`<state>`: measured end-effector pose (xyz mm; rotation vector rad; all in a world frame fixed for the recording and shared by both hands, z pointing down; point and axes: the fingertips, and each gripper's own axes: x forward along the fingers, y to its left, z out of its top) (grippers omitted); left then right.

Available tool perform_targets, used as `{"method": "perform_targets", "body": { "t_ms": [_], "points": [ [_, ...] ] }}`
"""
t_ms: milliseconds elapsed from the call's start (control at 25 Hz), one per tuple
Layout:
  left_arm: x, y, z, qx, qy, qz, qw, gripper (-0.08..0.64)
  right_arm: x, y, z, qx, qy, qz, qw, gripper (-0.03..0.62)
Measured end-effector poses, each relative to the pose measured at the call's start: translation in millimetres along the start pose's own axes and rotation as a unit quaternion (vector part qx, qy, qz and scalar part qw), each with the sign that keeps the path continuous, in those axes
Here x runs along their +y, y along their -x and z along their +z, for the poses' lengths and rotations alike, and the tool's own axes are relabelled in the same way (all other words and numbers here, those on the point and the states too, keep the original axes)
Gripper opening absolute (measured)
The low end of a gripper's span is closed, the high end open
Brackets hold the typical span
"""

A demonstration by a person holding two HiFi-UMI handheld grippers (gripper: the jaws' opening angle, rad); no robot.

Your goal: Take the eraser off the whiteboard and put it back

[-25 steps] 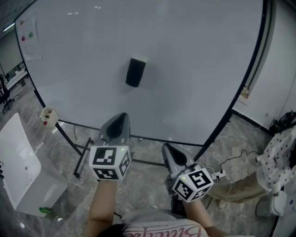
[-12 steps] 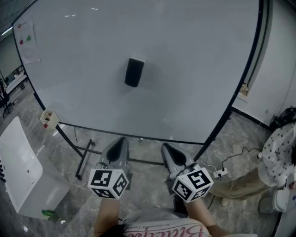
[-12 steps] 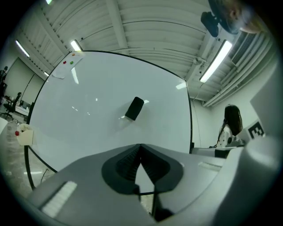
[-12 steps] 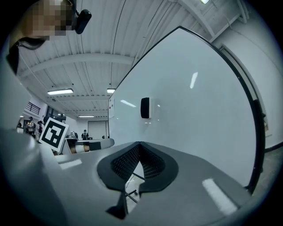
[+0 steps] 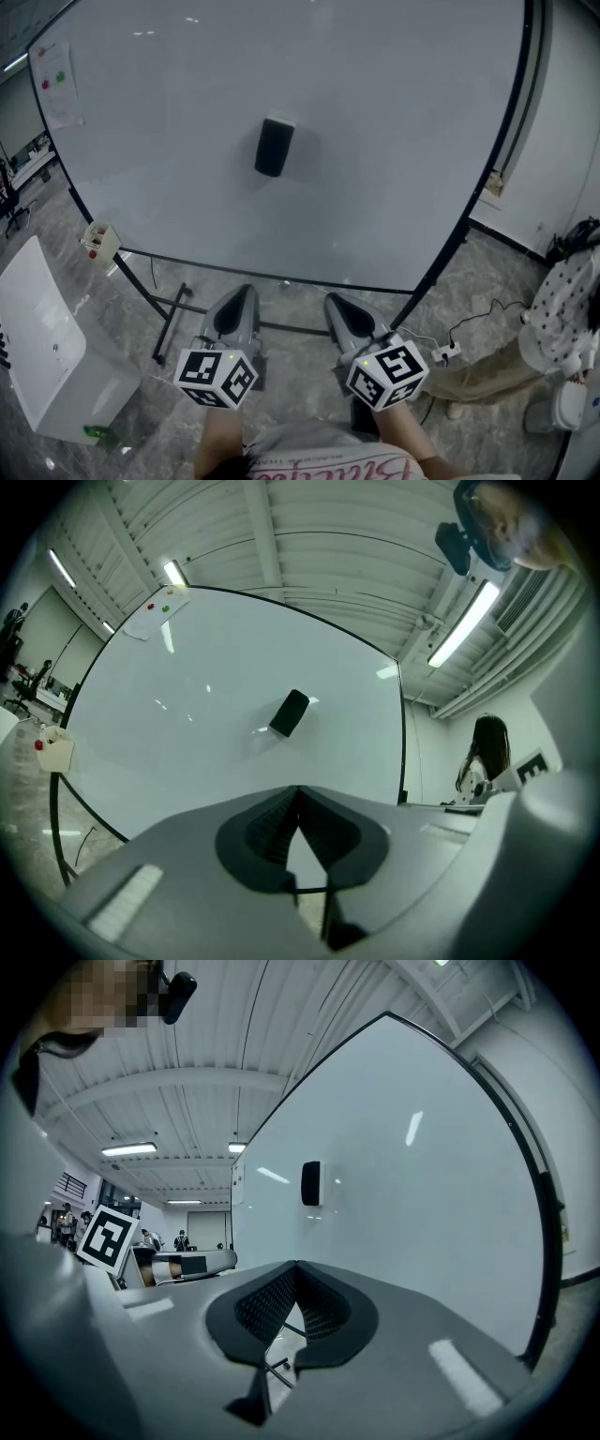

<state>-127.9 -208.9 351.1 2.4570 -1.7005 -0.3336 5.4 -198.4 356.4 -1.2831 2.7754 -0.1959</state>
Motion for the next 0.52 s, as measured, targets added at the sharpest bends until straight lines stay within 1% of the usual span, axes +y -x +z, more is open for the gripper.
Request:
{"method": "perform_targets", "body": {
  "t_ms": [240,520],
  "points": [
    [2.8,-0.7,2.6,0.001,0.000,-0.001,1.0000,0.000,1.2,0.0,0.3,0.000,0.002,-0.002,1.000,0.000],
    [-0.6,-3.8,8.6,-0.008,-0.001,-0.003,1.0000,0.000,-0.2,0.8,2.6,-0.004,0.007,-0.003,1.000,0.000]
  ]
}}
